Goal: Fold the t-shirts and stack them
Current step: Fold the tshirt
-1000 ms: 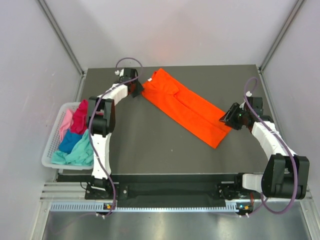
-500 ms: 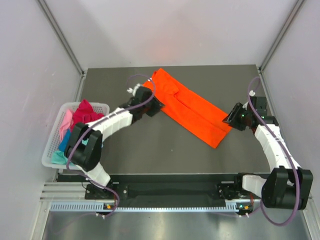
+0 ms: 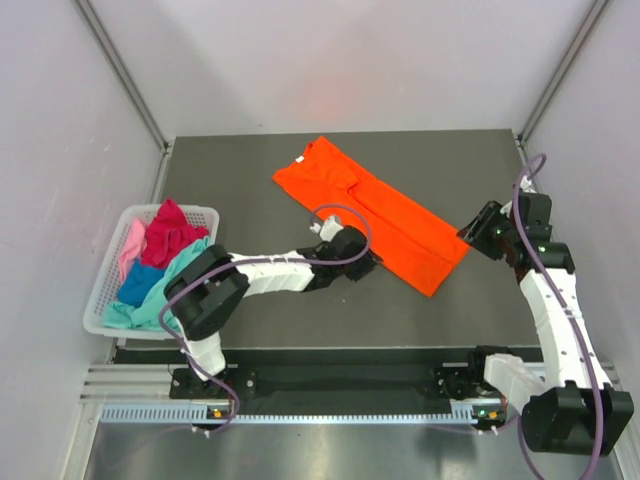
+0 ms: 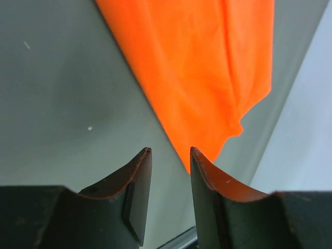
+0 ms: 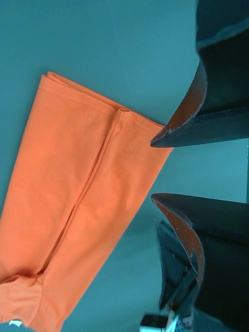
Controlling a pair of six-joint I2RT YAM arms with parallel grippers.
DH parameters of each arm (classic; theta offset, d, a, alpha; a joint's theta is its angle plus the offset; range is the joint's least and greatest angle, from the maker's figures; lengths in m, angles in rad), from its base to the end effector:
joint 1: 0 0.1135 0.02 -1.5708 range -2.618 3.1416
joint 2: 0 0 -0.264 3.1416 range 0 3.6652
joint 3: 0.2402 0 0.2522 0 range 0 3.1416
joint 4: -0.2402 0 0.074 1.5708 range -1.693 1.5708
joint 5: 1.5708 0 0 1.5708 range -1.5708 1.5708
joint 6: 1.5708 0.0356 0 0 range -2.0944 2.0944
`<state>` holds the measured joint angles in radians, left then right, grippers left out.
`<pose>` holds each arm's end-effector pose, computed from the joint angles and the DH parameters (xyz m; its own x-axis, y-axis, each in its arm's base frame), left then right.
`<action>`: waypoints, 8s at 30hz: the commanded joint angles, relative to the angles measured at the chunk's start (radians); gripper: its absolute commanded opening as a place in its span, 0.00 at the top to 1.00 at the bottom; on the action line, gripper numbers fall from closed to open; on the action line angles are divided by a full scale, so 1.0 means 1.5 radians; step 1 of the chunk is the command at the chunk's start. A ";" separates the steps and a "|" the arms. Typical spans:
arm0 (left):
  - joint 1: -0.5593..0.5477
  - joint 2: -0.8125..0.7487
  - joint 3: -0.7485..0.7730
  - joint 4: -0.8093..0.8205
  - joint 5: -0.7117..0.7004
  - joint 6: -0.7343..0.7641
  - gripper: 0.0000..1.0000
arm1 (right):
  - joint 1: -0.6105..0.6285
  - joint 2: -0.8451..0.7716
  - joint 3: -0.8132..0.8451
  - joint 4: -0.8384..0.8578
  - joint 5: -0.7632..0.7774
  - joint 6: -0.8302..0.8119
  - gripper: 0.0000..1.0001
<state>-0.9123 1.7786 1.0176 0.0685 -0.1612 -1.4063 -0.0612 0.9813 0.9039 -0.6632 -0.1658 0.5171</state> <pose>0.2354 -0.2949 0.1767 -0.7595 -0.6095 -0.2271 -0.2700 0.6131 -0.7425 0.2026 -0.0065 0.3002 -0.6157 0.5262 -0.5865 0.2797 0.8418 0.4617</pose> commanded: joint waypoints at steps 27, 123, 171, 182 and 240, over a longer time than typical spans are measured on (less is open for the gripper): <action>-0.142 0.212 0.144 0.053 -0.058 -0.152 0.60 | 0.005 -0.094 0.025 -0.056 0.022 -0.019 0.59; -0.098 -0.527 -0.438 -0.275 0.078 0.070 0.63 | 0.485 -0.031 -0.419 0.255 -0.103 0.157 0.58; 0.252 -0.295 -0.145 -0.294 0.183 0.324 1.00 | 0.475 0.257 -0.004 0.199 0.063 0.004 1.00; 0.395 -0.059 0.142 -0.328 0.261 0.404 1.00 | 0.370 0.470 0.224 0.183 0.026 -0.083 1.00; 0.411 -0.063 -0.027 -0.255 0.375 0.517 0.64 | 0.308 0.513 0.119 0.253 -0.111 -0.164 0.59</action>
<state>-0.2882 1.6875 0.9913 -0.4160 0.3492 -0.6460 0.4030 1.7248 1.1042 -0.3737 -0.2977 0.2913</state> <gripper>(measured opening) 0.354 0.416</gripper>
